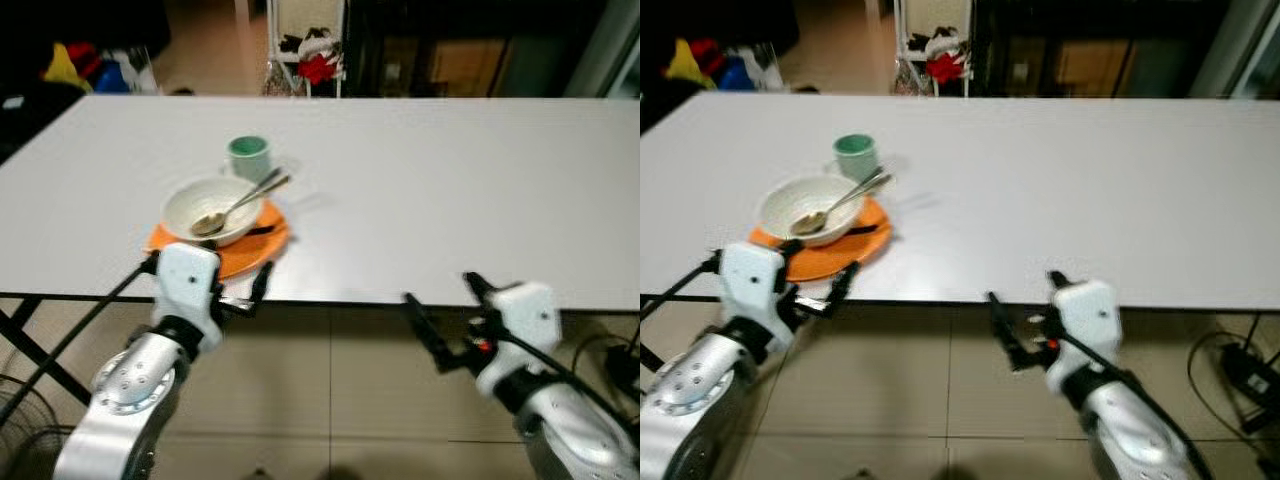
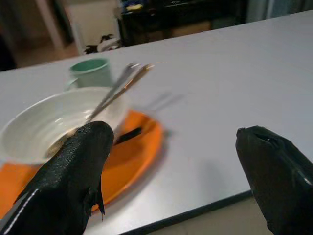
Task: Setting the table
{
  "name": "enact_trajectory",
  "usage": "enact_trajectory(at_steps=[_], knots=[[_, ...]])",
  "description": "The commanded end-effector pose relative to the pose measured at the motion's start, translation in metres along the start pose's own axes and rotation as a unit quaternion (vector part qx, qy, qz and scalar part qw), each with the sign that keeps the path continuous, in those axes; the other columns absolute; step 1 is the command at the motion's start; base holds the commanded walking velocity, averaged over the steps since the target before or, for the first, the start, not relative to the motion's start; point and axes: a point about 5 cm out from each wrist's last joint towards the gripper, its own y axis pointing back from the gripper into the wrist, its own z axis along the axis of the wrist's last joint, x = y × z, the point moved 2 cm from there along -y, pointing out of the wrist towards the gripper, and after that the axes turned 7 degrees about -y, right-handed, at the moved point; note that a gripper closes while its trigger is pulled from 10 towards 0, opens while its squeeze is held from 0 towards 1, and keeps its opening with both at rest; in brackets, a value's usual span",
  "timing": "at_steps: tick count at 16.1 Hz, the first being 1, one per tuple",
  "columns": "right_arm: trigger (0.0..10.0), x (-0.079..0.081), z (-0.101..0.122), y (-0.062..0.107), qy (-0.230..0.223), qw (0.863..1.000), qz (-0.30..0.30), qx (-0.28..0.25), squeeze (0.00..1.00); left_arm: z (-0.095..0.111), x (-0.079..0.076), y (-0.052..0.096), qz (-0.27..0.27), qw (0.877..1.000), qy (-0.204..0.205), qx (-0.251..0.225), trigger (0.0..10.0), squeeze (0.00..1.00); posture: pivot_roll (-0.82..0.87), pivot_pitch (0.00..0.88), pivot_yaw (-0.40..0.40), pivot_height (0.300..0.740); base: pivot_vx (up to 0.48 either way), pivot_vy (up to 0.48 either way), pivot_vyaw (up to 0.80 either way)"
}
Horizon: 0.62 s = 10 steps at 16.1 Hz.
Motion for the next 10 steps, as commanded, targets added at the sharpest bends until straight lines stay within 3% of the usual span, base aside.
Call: enact_trajectory(at_steps=[1, 4, 5, 6, 8, 10], knots=[[10.0, 0.004, 0.005, -0.003, -0.014, 1.000, 0.012, -0.018, 1.00, -0.001, 0.006, 0.003, 0.010, 1.000, -0.005, 0.004, 10.0, 0.00, 0.11, 0.000, 0.050, 0.740, 0.000, 0.000, 0.80], [10.0, -0.006, 0.005, -0.003, -0.011, 1.000, -0.008, -0.028, 1.00, -0.009, 0.001, 0.003, -0.001, 0.999, 0.026, 0.028, 10.0, 0.00, 0.11, 0.000, 0.045, 0.740, 0.000, 0.000, 0.80], [10.0, -0.009, 0.004, -0.002, -0.028, 0.999, -0.022, -0.034, 1.00, -0.009, -0.005, 0.005, -0.015, 0.999, 0.013, 0.025, 10.0, 0.00, 0.12, 0.000, 0.044, 0.740, 0.000, 0.000, 0.80], [10.0, -0.008, 0.001, -0.002, -0.065, 0.997, -0.019, -0.030, 1.00, -0.010, -0.003, 0.004, 0.011, 1.000, -0.004, 0.022, 10.0, 0.00, 0.12, 0.000, 0.042, 0.740, 0.000, 0.000, 0.80], [10.0, -0.007, 0.000, -0.003, -0.082, 0.996, -0.016, -0.024, 1.00, -0.009, 0.001, 0.002, 0.026, 0.999, -0.007, 0.019, 10.0, 0.00, 0.12, 0.000, 0.040, 0.740, 0.000, 0.000, 0.80], [10.0, -0.005, -0.002, -0.004, -0.070, 0.997, -0.007, -0.015, 1.00, -0.007, 0.006, 0.001, 0.041, 0.999, -0.004, 0.016, 10.0, 0.00, 0.11, 0.000, 0.038, 0.740, 0.000, 0.000, 0.80]])
